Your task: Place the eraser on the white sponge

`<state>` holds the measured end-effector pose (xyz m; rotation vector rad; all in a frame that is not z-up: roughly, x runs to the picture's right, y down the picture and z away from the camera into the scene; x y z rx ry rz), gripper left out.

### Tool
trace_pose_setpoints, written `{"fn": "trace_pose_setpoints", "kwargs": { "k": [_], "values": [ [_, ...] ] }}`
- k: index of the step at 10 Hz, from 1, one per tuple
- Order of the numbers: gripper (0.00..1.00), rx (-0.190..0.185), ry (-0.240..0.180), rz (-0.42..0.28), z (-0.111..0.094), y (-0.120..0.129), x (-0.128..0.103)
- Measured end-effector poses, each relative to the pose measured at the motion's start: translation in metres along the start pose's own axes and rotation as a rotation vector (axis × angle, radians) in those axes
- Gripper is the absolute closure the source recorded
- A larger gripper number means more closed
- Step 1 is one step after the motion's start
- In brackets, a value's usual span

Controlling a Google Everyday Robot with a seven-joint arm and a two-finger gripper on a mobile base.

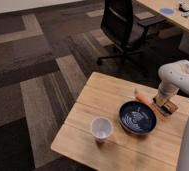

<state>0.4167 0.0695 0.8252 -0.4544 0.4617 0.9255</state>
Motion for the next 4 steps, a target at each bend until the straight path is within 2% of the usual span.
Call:
{"fn": "trace_pose_setpoints", "kwargs": {
  "k": [1, 4],
  "values": [
    [0.34, -0.001, 0.002, 0.001, 0.0005, -0.0002, 0.0011],
    [0.33, -0.001, 0.002, -0.001, 0.0006, 0.0003, 0.0007]
  ]
}}
